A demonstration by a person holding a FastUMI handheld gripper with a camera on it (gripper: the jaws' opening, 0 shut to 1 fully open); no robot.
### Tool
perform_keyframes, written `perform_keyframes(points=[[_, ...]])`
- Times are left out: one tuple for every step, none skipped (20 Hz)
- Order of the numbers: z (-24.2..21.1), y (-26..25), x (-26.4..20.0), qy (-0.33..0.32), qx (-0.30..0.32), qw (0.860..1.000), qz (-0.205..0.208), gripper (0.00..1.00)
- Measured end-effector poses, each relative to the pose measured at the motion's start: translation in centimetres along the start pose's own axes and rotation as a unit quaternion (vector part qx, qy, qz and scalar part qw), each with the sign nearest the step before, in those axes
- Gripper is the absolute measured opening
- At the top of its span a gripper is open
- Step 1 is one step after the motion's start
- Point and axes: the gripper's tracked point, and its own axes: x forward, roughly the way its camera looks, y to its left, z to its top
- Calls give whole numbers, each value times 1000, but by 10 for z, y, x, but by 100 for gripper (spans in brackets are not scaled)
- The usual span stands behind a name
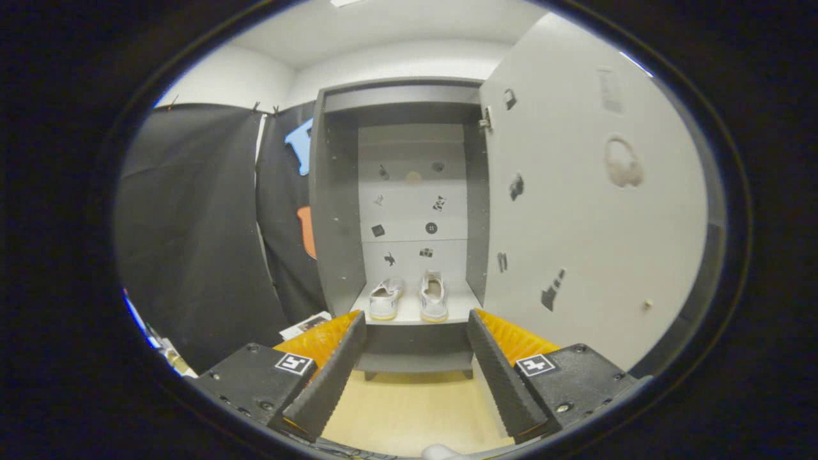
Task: Open the shoe cabinet door, grab the shoes and put them into the shoe cabinet, then close the shoe cabinet door.
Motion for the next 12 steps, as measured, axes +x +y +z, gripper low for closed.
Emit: perform_keyframes(points=[[0,-7,-18,-6,3,1000,-2,100],[-2,-15,-35,-8,1,1000,-5,100],[-4,-23,-53,-8,-2,1000,-8,100],[-5,-32,-68,-12,-2,1000,-10,100],[-5,-42,-82,-13,-2,1000,-15,100],[-6,-55,-98,-15,-1,1000,-20,100],[-6,-70,-111,-18,2,999,-30,100],[-6,-84,-121,-21,5,999,-37,100],[-7,-101,-128,-22,8,999,-47,100],[-9,-118,-134,-22,9,998,-56,100],[-10,-136,-138,-24,11,997,-67,100],[-10,-156,-140,-25,10,997,-79,100]])
